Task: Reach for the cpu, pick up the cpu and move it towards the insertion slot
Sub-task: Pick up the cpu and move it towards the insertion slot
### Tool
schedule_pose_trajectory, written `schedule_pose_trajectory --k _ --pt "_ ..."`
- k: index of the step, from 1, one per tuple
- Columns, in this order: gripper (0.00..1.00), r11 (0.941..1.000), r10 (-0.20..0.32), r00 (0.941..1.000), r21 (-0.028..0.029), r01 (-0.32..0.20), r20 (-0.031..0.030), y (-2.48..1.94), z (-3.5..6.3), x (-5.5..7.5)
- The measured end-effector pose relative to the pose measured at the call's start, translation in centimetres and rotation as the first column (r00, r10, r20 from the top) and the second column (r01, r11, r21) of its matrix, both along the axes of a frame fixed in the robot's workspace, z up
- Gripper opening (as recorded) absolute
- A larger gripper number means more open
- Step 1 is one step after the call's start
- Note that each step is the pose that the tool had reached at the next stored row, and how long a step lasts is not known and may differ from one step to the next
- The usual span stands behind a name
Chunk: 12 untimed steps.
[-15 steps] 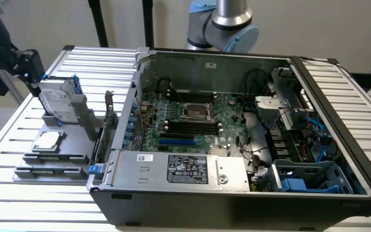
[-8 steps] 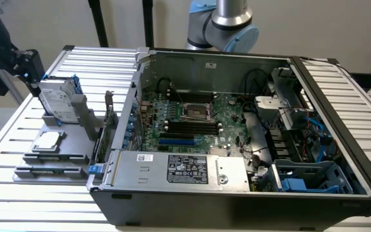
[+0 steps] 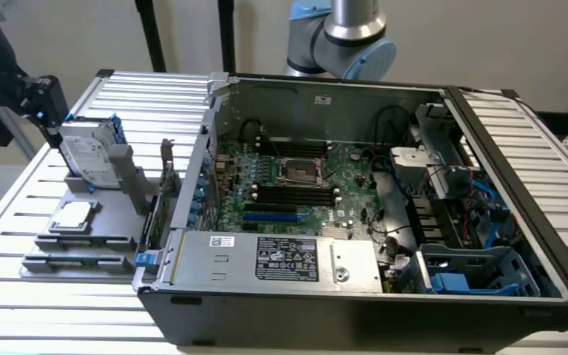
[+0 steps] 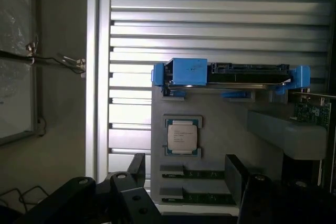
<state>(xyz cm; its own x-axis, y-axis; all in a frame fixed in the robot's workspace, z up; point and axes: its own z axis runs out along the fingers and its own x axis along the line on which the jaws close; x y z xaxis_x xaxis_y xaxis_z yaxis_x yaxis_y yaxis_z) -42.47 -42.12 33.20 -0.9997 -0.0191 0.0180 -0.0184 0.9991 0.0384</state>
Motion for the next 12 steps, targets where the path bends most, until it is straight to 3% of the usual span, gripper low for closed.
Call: schedule_pose_trajectory --k 5,12 --pt "0.71 1.0 0.0 1.0 0.0005 0.0 0.0 -0.01 -0.21 0.1" --pt "0.71 1.0 0.0 1.0 0.0006 0.0 0.0 -0.01 -1.43 0.4"
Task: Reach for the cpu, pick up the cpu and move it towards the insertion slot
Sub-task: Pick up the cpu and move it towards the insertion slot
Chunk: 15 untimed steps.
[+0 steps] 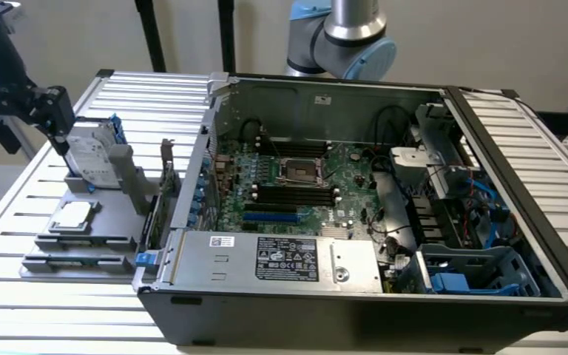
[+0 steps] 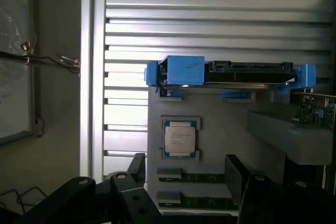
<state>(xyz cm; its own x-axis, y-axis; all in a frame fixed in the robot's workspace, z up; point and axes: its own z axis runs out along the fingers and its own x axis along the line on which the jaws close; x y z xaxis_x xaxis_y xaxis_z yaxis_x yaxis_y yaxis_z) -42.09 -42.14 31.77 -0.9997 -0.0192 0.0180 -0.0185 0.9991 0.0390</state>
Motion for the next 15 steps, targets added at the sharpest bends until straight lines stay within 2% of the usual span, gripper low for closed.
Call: schedule_pose_trajectory --k 15 --pt "0.71 1.0 0.0 1.0 0.0 0.0 0.0001 0.0 -2.73 0.0"
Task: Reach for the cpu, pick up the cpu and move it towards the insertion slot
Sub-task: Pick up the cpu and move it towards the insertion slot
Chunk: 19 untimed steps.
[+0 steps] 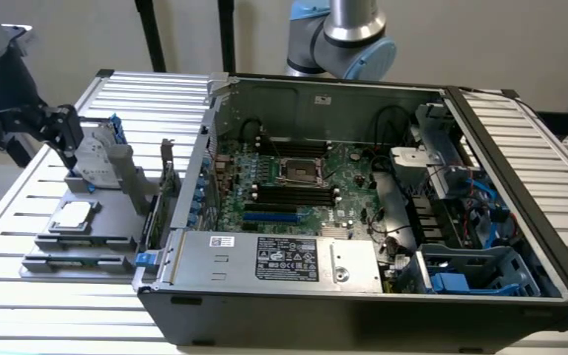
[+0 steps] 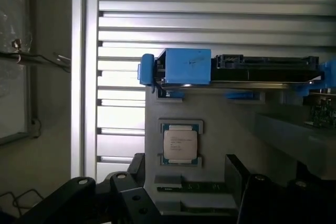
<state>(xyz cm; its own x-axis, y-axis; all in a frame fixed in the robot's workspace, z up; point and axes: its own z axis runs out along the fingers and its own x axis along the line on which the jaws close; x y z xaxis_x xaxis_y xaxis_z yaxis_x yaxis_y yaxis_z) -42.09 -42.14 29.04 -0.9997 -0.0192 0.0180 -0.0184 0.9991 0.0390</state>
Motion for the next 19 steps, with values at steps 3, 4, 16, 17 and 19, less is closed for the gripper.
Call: schedule_pose_trajectory --k 3,4,16,17,19 --pt "0.71 1.0 0.0 1.0 0.0 0.0 -0.0001 -0.01 -0.54 0.0" --pt "0.71 1.0 0.0 1.0 0.0 0.0 -0.0001 -0.01 -0.72 0.0" --pt "0.71 1.0 0.0 1.0 0.0 0.0 0.0002 -0.24 -2.91 0.0" --pt "0.71 1.0 0.0 1.0 0.0 0.0 0.0001 -0.25 -3.09 0.0" --pt "0.71 1.0 0.0 1.0 0.0 0.0 0.0002 -0.28 -3.46 0.0"
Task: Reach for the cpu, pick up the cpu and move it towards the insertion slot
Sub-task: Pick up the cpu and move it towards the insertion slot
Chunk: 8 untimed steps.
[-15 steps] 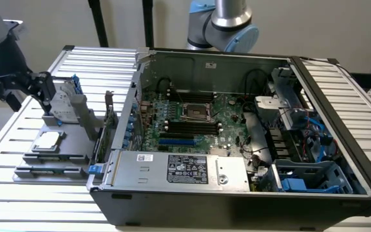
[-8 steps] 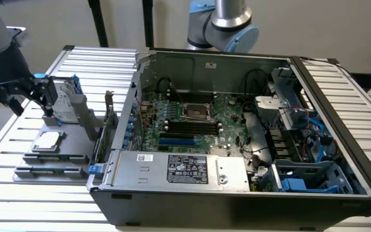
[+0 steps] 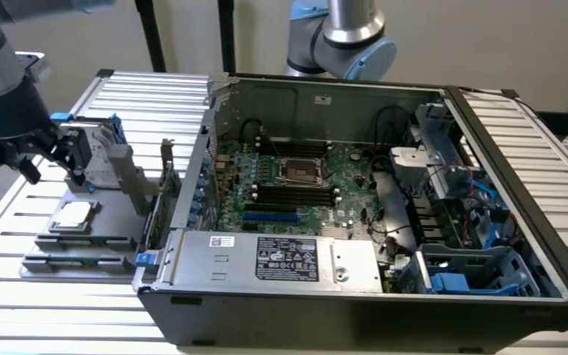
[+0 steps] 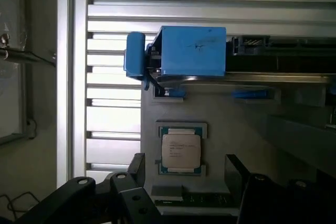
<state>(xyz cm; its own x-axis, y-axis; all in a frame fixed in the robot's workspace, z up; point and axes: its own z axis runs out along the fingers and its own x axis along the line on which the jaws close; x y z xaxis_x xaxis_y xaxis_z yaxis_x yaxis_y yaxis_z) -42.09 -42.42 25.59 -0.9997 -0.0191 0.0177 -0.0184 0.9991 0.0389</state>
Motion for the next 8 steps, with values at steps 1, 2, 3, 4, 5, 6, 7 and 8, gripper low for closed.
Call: schedule_pose_trajectory --k 1,2,3,4,5,6,7,8 --pt "0.71 1.0 0.0 1.0 0.0 0.0 0.0001 -0.01 -0.18 0.0" --pt "0.71 1.0 0.0 1.0 0.0001 0.0 0.0002 -0.01 -0.36 0.0" --pt "0.71 1.0 0.0 1.0 0.0001 0.0 0.0004 -0.02 -0.54 0.0" --pt "0.71 1.0 0.0 1.0 0.0 0.0 0.0005 -0.03 -0.72 0.0" --pt "0.71 1.0 0.0 1.0 0.0 0.0 0.0007 -0.03 -0.91 0.0" --pt "0.71 1.0 0.0 1.0 0.0 0.0 0.0009 -0.03 -1.09 0.0" --pt "0.71 1.0 0.0 1.0 0.0 0.0 0.0012 -0.04 -1.27 0.0" --pt "0.71 1.0 0.0 1.0 0.0 0.0 0.0014 -0.04 -1.45 0.0"
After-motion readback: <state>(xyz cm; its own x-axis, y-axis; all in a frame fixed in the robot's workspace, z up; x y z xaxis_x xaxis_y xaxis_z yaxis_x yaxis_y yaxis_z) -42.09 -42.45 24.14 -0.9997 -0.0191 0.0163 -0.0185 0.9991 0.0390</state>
